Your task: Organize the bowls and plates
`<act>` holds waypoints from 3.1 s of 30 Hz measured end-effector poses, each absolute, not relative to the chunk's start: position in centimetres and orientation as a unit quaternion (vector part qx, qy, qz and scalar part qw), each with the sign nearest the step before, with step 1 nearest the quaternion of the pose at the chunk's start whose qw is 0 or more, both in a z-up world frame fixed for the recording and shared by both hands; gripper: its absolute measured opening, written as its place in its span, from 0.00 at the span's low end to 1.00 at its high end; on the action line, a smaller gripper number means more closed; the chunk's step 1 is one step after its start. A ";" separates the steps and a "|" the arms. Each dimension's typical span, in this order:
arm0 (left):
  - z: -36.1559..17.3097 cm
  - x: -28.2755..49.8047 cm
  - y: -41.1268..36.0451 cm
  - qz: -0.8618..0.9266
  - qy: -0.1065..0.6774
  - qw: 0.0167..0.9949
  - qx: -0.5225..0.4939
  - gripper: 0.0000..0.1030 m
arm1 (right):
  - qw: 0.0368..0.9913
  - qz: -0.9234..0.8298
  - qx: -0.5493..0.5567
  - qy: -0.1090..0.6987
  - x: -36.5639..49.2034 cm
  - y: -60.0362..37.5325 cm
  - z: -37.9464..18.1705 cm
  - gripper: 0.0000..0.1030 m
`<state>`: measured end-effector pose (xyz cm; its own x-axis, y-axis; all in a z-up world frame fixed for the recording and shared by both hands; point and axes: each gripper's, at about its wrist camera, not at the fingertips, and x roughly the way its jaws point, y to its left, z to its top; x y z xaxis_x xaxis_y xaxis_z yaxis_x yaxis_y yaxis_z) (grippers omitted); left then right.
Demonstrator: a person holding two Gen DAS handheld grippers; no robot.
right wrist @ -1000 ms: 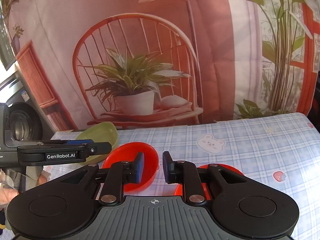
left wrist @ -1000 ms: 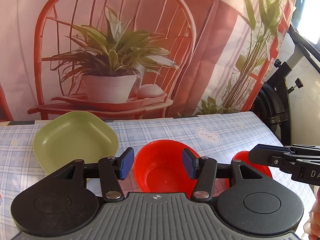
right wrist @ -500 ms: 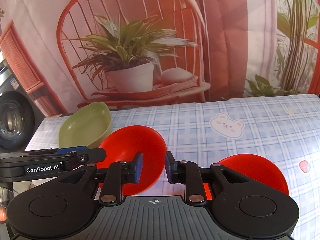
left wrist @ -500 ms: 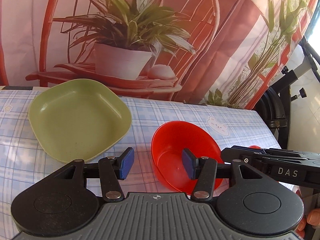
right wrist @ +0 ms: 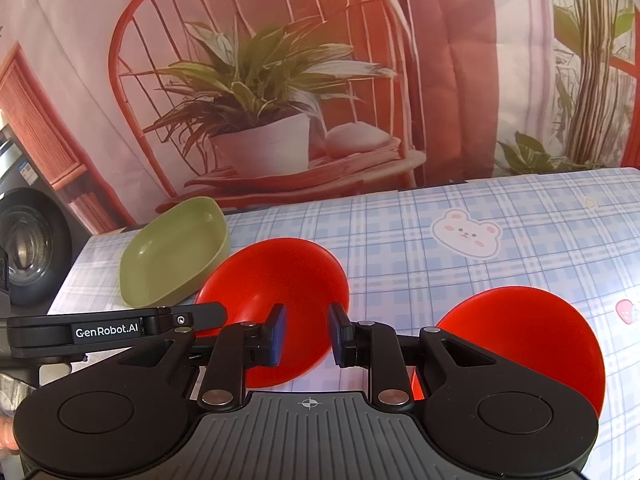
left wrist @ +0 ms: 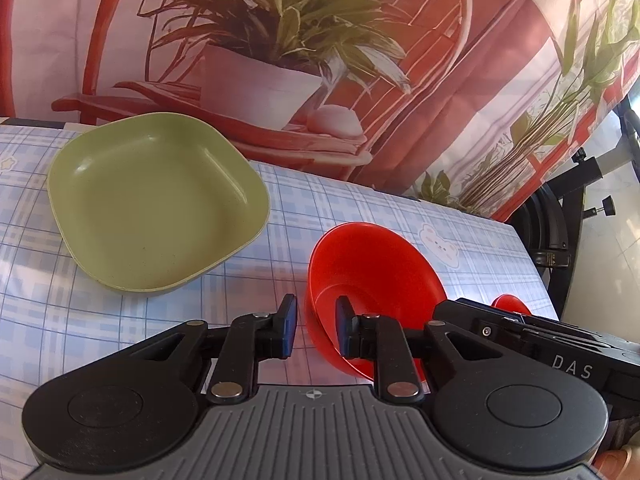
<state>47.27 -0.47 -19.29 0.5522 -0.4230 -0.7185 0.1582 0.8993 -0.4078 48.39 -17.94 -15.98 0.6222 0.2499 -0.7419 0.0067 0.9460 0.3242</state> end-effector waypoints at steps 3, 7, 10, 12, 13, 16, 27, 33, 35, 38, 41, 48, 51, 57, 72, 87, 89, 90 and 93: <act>-19.2 47.2 -0.5 -0.172 0.441 0.867 -0.154 0.10 | 0.881 0.056 0.178 0.434 48.6 -18.9 -16.3 0.23; -19.2 47.0 -0.6 -0.174 0.440 0.868 -0.150 0.10 | 0.866 0.051 0.218 0.447 48.8 -19.6 -17.1 0.24; -19.2 47.0 -0.5 -0.174 0.443 0.867 -0.151 0.10 | 0.867 0.049 0.215 0.447 48.7 -19.3 -17.3 0.19; -19.1 47.0 -0.4 -0.166 0.446 0.867 -0.149 0.10 | 0.867 0.047 0.217 0.446 48.7 -19.3 -17.1 0.12; -19.0 47.0 -0.3 -0.163 0.446 0.867 -0.149 0.10 | 0.867 0.048 0.222 0.444 48.7 -19.3 -17.1 0.11; -18.5 46.7 -0.2 -0.163 0.442 0.869 -0.148 0.10 | 0.869 0.051 0.230 0.436 48.2 -19.4 -16.6 0.11; -15.3 44.4 -1.5 -0.171 0.432 0.879 -0.104 0.10 | 0.884 0.052 0.266 0.381 44.4 -20.5 -13.7 0.11; -13.4 43.4 -3.2 -0.183 0.429 0.881 -0.080 0.11 | 0.887 0.045 0.308 0.342 41.5 -22.4 -12.4 0.11; -13.1 43.4 -3.9 -0.189 0.427 0.881 -0.075 0.11 | 0.893 0.043 0.304 0.328 40.7 -23.0 -11.9 0.11; -12.9 43.2 -5.0 -0.192 0.432 0.878 -0.076 0.11 | 0.892 0.037 0.321 0.316 39.7 -24.1 -11.5 0.11; -12.9 43.0 -6.0 -0.186 0.442 0.873 -0.086 0.11 | 0.893 0.031 0.338 0.294 38.5 -24.9 -11.0 0.11; -12.3 42.3 -8.3 -0.200 0.440 0.873 -0.063 0.12 | 0.899 0.018 0.343 0.270 36.6 -26.8 -10.6 0.12; -12.3 42.4 -9.5 -0.203 0.445 0.870 -0.058 0.12 | 0.900 0.015 0.348 0.262 36.1 -27.8 -10.6 0.12; -12.2 42.5 -11.8 -0.213 0.444 0.869 -0.041 0.13 | 0.898 -0.004 0.358 0.257 35.2 -30.0 -11.0 0.12; -13.8 44.0 -16.6 -0.229 0.458 0.859 0.011 0.13 | 0.886 -0.035 0.374 0.271 35.6 -34.0 -14.6 0.12; -15.5 44.1 -18.0 -0.224 0.466 0.853 0.067 0.14 | 0.877 -0.050 0.379 0.291 35.8 -34.4 -17.6 0.15; -15.5 43.9 -18.2 -0.227 0.463 0.853 0.080 0.16 | 0.876 -0.046 0.378 0.295 35.7 -34.3 -17.7 0.16; -15.5 43.9 -18.3 -0.227 0.464 0.851 0.088 0.18 | 0.876 -0.046 0.377 0.296 35.6 -34.2 -17.6 0.16; -15.4 43.7 -18.1 -0.211 0.471 0.851 0.094 0.26 | 0.880 -0.050 0.370 0.294 34.9 -33.9 -17.0 0.17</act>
